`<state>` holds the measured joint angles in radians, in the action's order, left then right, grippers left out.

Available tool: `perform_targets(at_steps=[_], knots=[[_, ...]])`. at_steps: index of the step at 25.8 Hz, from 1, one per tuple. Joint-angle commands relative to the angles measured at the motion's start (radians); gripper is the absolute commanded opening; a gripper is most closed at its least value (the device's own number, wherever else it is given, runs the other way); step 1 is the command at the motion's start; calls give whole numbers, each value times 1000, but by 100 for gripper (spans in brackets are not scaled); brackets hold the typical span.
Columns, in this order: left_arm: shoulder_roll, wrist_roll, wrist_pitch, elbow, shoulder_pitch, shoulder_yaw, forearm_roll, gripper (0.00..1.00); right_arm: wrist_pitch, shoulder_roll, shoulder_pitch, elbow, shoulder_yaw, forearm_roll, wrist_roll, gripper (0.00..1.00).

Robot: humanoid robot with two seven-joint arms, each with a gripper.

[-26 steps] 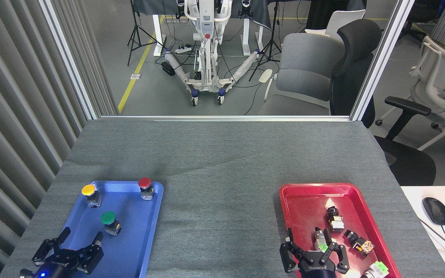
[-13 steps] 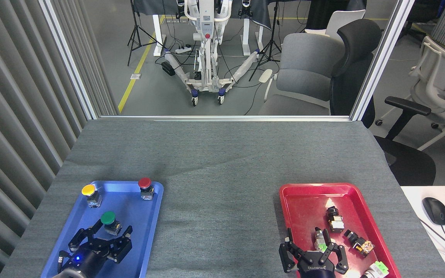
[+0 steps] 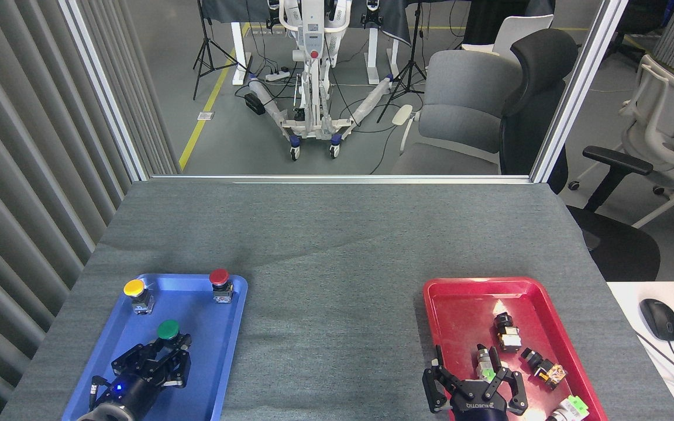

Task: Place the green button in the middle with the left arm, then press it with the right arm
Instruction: 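Carry the green button with the left gripper to the table middle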

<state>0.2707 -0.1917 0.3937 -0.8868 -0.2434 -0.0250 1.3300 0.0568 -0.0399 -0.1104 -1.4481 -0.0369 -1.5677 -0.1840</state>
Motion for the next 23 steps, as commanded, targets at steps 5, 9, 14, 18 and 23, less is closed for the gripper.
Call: perform_targets(at_steps=[5,9,14,18,23], knots=[[7,-5,97,-156,1,-3,11,0,0,-1,0,0,0,0,1,100],[-53,3,93,-227,-85,-185,15,0,1,0,0,0,0,0,1,100],[-211,5,31,-74,-211,-434,84,0,1,2,0,0,0,0,1,100],[-278,12,17,17,-209,-483,115,0,1,2,0,0,0,0,1,100],[-311,3,13,138,-212,-487,115,0,1,5,0,0,-1,0,1,100]])
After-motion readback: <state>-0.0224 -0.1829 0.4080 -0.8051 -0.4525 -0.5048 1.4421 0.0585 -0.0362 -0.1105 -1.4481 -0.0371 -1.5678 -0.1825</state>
